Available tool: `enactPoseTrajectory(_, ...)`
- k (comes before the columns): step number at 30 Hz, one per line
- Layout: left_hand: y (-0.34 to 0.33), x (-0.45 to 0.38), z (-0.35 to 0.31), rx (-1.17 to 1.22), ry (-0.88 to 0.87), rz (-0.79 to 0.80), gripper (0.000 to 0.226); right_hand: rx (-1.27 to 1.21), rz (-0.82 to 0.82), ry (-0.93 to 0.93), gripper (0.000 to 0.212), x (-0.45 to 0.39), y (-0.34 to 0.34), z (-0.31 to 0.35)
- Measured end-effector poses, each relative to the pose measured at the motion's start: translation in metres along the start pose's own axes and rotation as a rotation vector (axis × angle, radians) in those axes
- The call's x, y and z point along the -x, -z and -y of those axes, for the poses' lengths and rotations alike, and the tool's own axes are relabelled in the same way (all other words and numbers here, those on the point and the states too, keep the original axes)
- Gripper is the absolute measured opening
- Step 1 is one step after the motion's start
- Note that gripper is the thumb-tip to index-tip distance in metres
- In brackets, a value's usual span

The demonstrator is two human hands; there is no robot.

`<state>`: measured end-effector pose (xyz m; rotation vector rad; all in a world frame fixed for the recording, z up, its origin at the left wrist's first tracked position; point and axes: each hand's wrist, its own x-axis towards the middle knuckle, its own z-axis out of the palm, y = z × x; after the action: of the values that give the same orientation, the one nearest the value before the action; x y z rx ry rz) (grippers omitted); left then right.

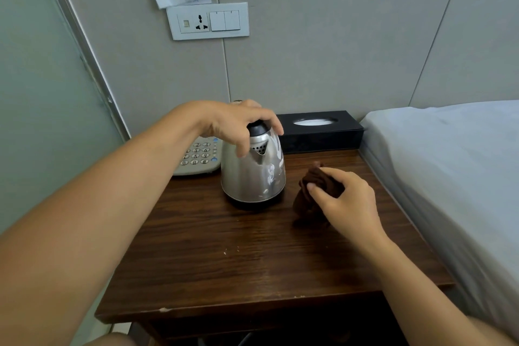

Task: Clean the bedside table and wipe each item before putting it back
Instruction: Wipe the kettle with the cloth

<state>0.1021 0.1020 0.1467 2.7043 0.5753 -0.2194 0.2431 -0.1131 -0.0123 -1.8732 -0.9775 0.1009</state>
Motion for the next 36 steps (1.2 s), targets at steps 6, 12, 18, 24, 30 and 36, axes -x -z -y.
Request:
enactPoseTrajectory(6,-0.021,-0.01,0.018,0.339,-0.034,-0.391,0.059,-0.11,0.067,0.154,0.052,-0.002,-0.019,0.019)
enactPoseTrajectory(12,-0.046,-0.022,0.029,0.337,-0.136,-0.515,0.029,0.007,-0.04,0.361,0.05,-0.006,-0.065,0.025)
enactPoseTrajectory(18,-0.046,-0.021,0.028,0.267,-0.123,-0.514,0.031,0.173,0.107,0.368,0.039,0.001,-0.062,0.02)
enactPoseTrajectory(24,-0.047,-0.023,0.028,0.276,-0.126,-0.526,0.031,0.062,0.04,0.329,0.041,-0.015,-0.046,0.035)
enactPoseTrajectory(30,-0.047,-0.025,0.032,0.261,-0.128,-0.538,0.034,0.146,0.095,0.281,0.035,0.001,-0.053,0.023)
enactPoseTrajectory(36,-0.049,-0.028,0.033,0.233,-0.143,-0.568,0.032,0.028,-0.023,0.277,0.034,-0.014,-0.046,0.035)
